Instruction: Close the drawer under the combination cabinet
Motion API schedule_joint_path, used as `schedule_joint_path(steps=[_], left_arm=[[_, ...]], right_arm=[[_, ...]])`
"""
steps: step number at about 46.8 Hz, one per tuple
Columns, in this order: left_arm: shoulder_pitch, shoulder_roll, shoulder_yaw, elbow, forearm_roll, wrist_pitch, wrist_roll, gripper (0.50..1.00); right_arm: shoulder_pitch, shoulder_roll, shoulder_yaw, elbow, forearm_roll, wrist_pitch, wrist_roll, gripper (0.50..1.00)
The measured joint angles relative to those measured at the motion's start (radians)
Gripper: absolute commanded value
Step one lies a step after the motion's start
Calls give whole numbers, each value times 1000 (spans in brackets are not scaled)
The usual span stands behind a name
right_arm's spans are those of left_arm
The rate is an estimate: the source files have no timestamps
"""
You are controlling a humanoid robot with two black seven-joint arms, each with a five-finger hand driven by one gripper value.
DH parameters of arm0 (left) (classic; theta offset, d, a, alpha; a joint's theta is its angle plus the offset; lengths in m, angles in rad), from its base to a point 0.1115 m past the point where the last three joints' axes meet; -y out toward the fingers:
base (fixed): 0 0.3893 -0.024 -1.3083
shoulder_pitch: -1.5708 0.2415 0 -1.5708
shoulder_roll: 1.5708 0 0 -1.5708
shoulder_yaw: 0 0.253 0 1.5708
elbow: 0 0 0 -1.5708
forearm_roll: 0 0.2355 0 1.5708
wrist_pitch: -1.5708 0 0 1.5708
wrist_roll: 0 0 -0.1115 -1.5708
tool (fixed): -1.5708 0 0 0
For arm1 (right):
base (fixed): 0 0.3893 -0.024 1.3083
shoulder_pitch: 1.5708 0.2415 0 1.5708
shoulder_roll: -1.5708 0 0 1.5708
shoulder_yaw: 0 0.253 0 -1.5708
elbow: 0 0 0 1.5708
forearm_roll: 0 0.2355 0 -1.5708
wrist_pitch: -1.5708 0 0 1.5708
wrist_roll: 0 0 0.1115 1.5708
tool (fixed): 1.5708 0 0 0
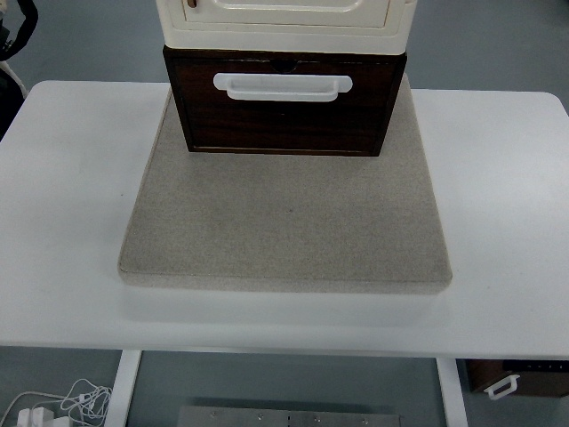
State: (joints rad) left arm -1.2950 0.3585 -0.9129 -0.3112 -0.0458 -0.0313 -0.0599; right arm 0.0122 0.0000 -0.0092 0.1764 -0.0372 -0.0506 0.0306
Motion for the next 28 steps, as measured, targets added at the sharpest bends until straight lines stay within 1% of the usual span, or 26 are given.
schedule_joint_path(steps=[4,12,19,28], left_arm=[[36,-12,-10,1,-52,-7,20,1000],[93,-19,-12,-3,-200,-51,30,1000],[127,-46,-15,-4,-213,-76,34,1000],[167,-74,-15,1,-214,-123,62,1000]], right_arm=[[0,0,0,0,0,0,0,952],[0,0,0,0,0,0,0,952],[1,0,0,0,0,0,0,952],[1,0,0,0,0,0,0,952]])
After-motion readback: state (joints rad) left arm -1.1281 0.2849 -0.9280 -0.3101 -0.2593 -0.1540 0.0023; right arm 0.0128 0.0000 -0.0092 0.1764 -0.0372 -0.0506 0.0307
